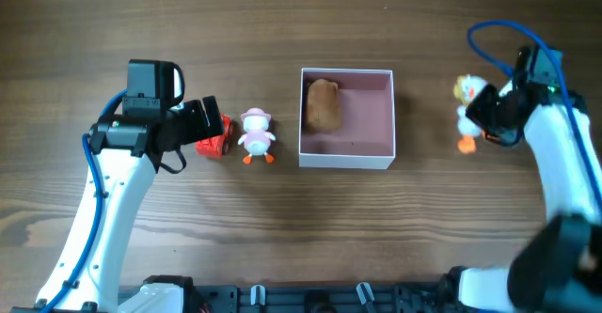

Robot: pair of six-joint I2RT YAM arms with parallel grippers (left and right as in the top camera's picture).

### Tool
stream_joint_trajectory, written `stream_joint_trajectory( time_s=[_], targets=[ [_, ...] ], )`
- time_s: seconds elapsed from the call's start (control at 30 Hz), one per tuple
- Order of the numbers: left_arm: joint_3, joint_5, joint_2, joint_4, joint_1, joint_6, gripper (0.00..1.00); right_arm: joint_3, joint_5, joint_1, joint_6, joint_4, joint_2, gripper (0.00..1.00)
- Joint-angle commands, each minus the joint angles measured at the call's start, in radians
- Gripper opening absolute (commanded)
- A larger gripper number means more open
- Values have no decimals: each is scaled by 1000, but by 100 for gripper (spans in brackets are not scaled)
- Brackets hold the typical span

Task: Pack container
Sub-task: 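Grasp the white plush duck with the right gripper and place it in the box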

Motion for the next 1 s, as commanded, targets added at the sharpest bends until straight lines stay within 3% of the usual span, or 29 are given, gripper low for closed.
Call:
stream_joint_trajectory(
  time_s=[0.0,0.07,0.17,0.27,0.43,0.5,0.53,0.63,0.67,0.8,0.97],
  targets=[
    [19,-10,5,0,6,-13,100,24,-159,167,11,3,-266,4],
    [19,-10,5,0,6,-13,100,24,-55,313,63,17,-348,4],
    [19,-10,5,0,6,-13,100,13,109,479,130,23,-324,4],
    [19,-10,5,0,6,-13,100,-39,150,578,168,98,-151,4],
    [19,-10,5,0,6,-13,100,-41,137,586,159,235,121,5],
    [19,-10,5,-1,6,-13,100,-41,121,586,148,273,170,13],
    [19,-10,5,-1,6,-13,100,-41,102,586,106,295,180,24],
    [19,-10,5,0,6,-13,100,-27,55,586,26,305,164,72],
    [19,-10,5,-1,6,-13,100,-15,54,586,26,291,150,78],
    [19,-10,5,-1,6,-13,100,45,55,586,19,248,31,84],
    [19,-10,5,0,6,-13,100,50,63,529,7,167,-231,89]
  ],
)
